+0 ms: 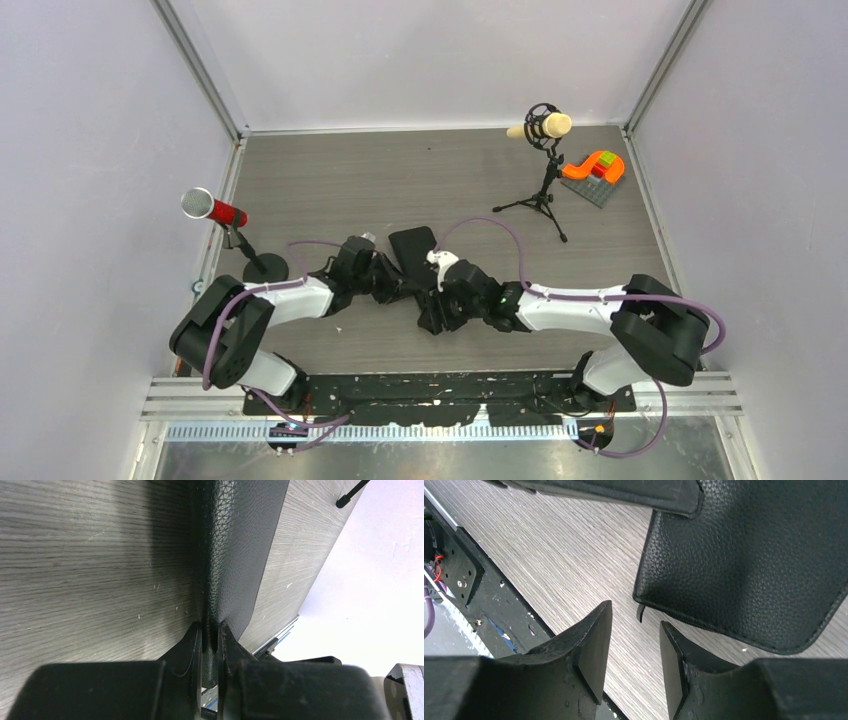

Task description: Sort the hair-cutting tools

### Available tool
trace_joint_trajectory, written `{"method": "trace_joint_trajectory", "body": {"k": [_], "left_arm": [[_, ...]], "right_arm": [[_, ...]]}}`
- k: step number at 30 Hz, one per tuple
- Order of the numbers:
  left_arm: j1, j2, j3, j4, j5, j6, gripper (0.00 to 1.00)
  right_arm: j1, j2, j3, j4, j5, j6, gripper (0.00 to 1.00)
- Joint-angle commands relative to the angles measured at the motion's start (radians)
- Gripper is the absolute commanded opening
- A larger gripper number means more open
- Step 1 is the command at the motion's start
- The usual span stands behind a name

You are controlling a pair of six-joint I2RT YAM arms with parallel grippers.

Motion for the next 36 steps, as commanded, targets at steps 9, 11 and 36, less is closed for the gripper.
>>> {"method": "trace_joint_trajectory", "body": {"k": [9,11,36], "left_arm": [[-0.015,-0.018,-0.020,0.050,-0.064,-0.035,0.00],[-0.015,-0.016,-0.024,0.055,-0.064,-0.037,0.00],[0.118,0.030,-0.008,-0.123,0.032,0.223,0.00]], "right_arm": [[0.009,0.031,0.069,0.004,0.105,0.034,0.37],[0.009,0.025,0.067,-0.004,0.116,0.038,0.27],[-0.241,-0.174,-0.122,-0.328,0.221,-0.080,0.05]]}}
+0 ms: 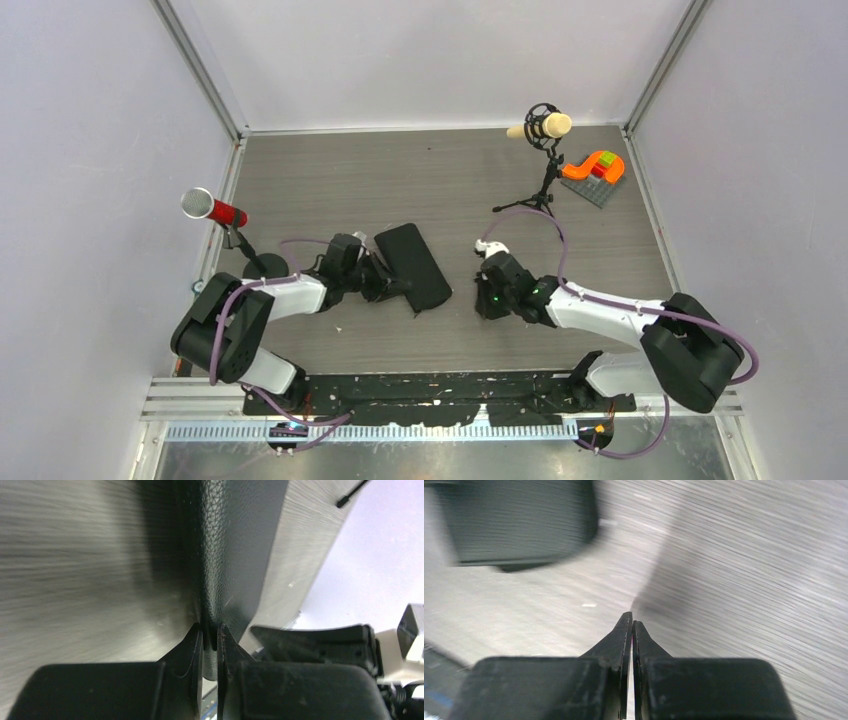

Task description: Sort the hair-cutting tools

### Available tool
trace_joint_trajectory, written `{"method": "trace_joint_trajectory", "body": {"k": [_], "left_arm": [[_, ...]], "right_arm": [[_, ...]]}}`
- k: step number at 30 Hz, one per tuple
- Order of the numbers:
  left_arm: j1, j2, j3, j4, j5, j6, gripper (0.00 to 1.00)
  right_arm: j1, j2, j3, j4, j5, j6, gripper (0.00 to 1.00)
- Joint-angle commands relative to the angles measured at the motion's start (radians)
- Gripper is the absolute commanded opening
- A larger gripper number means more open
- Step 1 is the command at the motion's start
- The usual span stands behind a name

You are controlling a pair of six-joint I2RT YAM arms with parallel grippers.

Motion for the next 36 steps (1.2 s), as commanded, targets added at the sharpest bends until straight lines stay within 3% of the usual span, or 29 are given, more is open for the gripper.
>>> {"method": "trace_joint_trajectory", "body": {"k": [1,7,10,11,15,23,30,36], "left_arm": [[0.035,0.015,0.011,-0.149,-0.052,0.154,0.00],[0.042,0.004,0.021,-0.167,-0.046,0.180,0.00],[0.041,-0.024,0.020,-0.159,-0.041,0.151,0.00],[0.040,-0.036,0.017,-0.153,-0.041,0.136,0.00],[0.023,-0.087,-0.005,-0.121,-0.092,0.071,0.00],[-0.025,-0.080,-0.034,-0.049,-0.157,-0.045,0.00],[-0.047,-0.053,-0.042,-0.008,-0.195,-0.080,0.00],[-0.047,-0.013,-0.014,-0.024,-0.274,-0.059,0.00]], "right_arm": [[-0.072,-0.010,-0.045,-0.141,0.065,-0.047,0.05],[-0.064,-0.005,-0.044,-0.087,-0.033,-0.054,0.05],[-0.024,-0.038,-0.048,0.016,-0.105,-0.039,0.20],[0.009,-0.041,-0.040,0.029,-0.103,-0.034,0.28],[0.098,-0.028,-0.008,0.128,-0.058,-0.006,0.45],[0.208,0.087,0.080,0.202,0.034,0.018,0.56],[0.274,0.203,0.142,0.219,0.089,-0.022,0.57],[0.285,0.273,0.140,0.252,0.223,-0.020,0.58]]}}
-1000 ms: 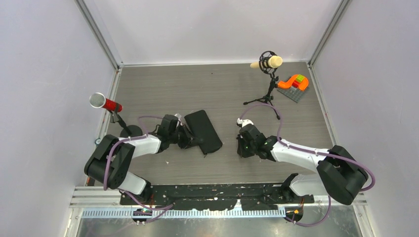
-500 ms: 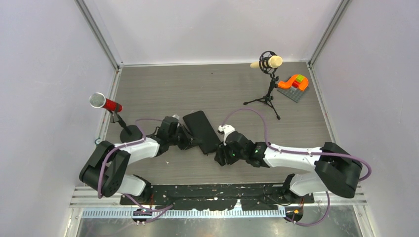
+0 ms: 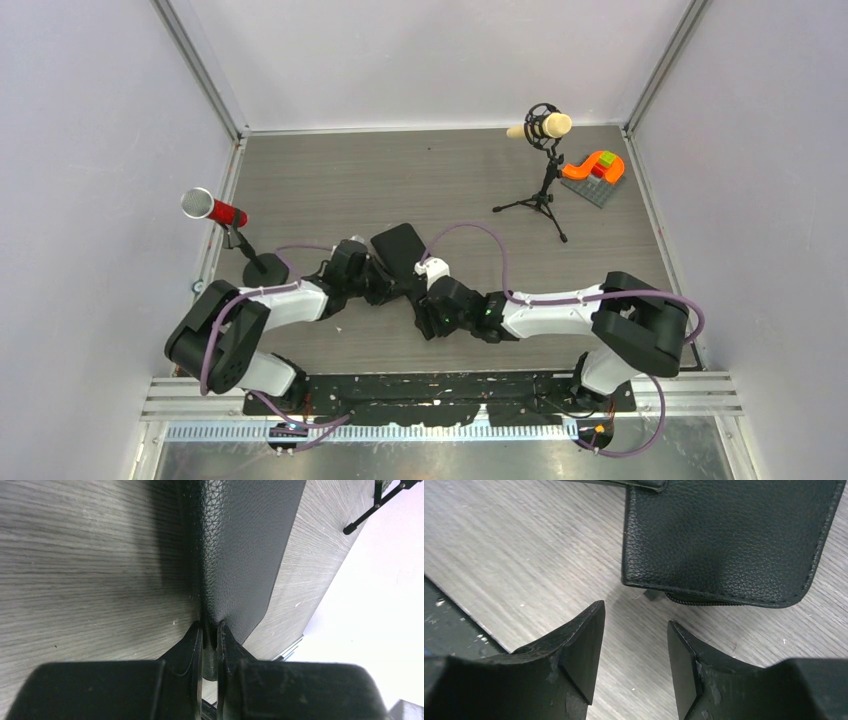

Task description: Sort the hair-cutting tools

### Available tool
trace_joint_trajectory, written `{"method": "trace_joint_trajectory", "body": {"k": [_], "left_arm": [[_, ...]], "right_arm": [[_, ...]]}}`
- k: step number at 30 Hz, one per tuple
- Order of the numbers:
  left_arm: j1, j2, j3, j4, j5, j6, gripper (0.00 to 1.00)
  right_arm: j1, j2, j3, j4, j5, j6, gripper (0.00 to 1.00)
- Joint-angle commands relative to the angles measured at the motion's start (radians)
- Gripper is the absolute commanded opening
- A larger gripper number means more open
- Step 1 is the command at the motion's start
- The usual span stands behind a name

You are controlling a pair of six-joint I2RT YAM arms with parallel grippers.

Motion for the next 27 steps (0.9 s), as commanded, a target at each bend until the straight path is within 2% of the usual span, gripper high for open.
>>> {"method": "trace_joint_trajectory", "body": {"k": [1,7,15,19,24,27], "left_arm": [[0.000,0.055,0.019,0.006,-0.140,0.019,0.00],[0.000,0.111,0.024,0.029,-0.155,0.021,0.00],[0.000,0.090,0.008,0.020,-0.167,0.026,0.00],[0.001,0.086,0.004,0.027,-0.161,0.017,0.00],[0.000,0.076,-0.016,0.050,-0.159,0.002,0.00],[0.000,0.075,-0.022,0.059,-0.154,0.001,0.00]], "right_arm": [[0.006,0.045,0.026,0.068,0.129,-0.015,0.58],[0.008,0.117,0.064,0.088,0.151,-0.030,0.55],[0.014,0.138,0.091,0.023,0.161,-0.006,0.37],[0.014,0.156,0.111,-0.032,0.233,0.035,0.29],[0.014,0.179,0.132,-0.104,0.267,0.061,0.24],[0.014,0.188,0.140,-0.123,0.276,0.062,0.15]]}}
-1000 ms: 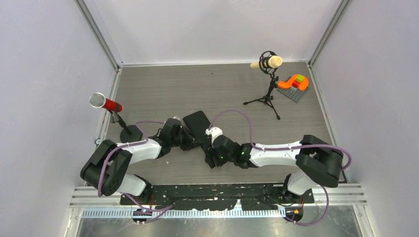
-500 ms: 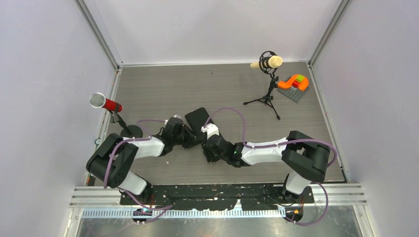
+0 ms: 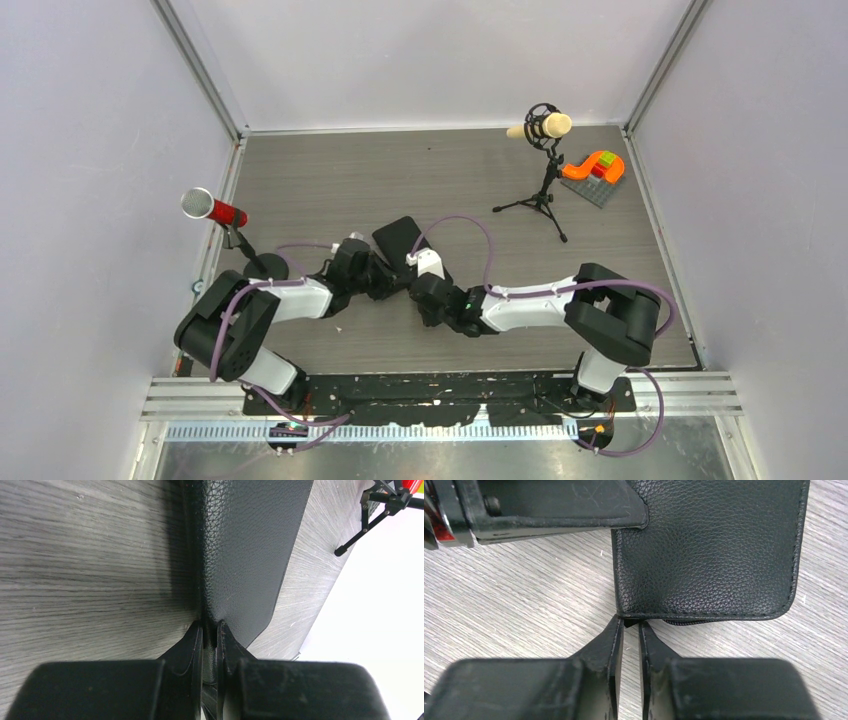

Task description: Sort the hair-cutting tools

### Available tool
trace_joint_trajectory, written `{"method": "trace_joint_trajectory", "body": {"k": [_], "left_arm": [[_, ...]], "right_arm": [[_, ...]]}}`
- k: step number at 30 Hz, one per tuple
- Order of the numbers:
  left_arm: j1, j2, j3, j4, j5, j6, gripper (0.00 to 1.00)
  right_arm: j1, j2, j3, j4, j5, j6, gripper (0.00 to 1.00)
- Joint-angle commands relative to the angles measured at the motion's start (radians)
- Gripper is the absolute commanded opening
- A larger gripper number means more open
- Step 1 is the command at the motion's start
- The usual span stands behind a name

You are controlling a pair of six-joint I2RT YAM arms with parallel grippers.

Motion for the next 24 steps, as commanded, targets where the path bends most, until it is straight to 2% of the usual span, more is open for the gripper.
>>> {"method": "trace_joint_trajectory", "body": {"k": [1,3,8,15,18,24], "left_arm": [[0.004,-0.008,-0.032,-0.044,-0.090,0.018,0.00],[0.005,-0.013,-0.032,-0.053,-0.095,0.023,0.00],[0.018,-0.034,-0.026,-0.117,-0.115,0.071,0.00],[0.049,-0.029,-0.031,-0.155,-0.105,0.110,0.00],[0.051,-0.020,-0.027,-0.157,-0.098,0.120,0.00],[0.051,0.000,-0.003,-0.177,-0.085,0.149,0.00]], "right_arm": [[-0.002,0.042,0.012,-0.096,0.058,0.025,0.11],[-0.002,0.032,0.004,-0.107,0.067,0.023,0.06],[-0.012,-0.026,-0.032,-0.165,0.110,0.030,0.05],[-0.104,-0.111,-0.107,-0.229,0.092,0.059,0.05],[-0.118,-0.130,-0.130,-0.208,0.081,0.031,0.05],[-0.120,-0.151,-0.162,-0.070,-0.042,-0.062,0.05]]}}
